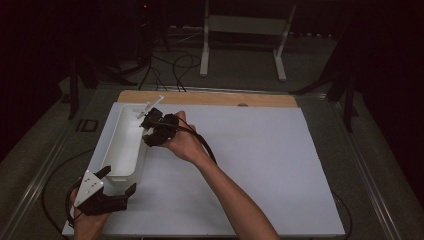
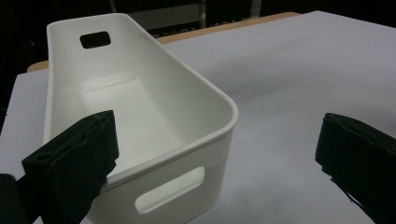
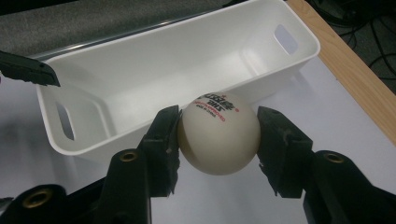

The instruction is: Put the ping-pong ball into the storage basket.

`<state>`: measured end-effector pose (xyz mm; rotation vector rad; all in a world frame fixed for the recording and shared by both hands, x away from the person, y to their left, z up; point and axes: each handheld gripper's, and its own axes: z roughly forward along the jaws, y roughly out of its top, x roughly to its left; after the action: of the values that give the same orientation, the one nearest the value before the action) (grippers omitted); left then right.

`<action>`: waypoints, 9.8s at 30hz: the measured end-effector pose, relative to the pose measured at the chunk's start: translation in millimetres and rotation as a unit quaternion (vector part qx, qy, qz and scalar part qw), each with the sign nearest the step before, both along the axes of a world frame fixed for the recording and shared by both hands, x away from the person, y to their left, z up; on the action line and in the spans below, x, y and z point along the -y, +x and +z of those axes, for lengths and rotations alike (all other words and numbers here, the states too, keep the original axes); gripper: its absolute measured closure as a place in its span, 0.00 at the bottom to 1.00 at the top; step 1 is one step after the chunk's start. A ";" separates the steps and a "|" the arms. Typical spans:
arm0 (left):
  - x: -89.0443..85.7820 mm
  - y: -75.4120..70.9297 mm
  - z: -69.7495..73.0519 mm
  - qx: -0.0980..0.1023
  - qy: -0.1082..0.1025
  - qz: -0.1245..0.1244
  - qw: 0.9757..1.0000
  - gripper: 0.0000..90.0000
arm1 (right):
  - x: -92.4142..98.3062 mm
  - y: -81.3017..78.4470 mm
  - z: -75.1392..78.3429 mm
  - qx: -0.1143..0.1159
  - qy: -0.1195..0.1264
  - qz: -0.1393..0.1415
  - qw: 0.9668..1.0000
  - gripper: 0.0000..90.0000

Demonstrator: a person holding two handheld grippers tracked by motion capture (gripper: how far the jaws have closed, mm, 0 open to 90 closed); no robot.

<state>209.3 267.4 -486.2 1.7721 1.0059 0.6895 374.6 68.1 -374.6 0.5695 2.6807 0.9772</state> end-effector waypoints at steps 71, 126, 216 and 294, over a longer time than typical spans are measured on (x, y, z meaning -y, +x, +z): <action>-17.4 -1.8 2.0 0.012 -0.017 0.087 0.996 0.00 | -53.2 -10.5 -9.0 -0.008 0.001 0.031 0.999 0.56; -15.6 0.9 -0.5 0.003 -0.015 0.075 0.997 0.00 | -75.8 -16.5 -27.7 -0.030 -0.016 0.052 0.998 0.56; -13.5 1.3 -2.4 -0.002 -0.008 0.074 0.997 0.00 | 36.0 -6.6 -22.9 -0.035 0.005 -0.032 0.999 0.12; -3.5 -2.3 1.2 0.002 -0.013 0.037 0.999 0.00 | 253.1 -61.5 -64.6 0.007 0.076 -0.189 0.979 0.10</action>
<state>206.9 270.9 -485.0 1.7178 1.0773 0.7221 313.0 -184.9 -439.2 1.0514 2.3688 1.0688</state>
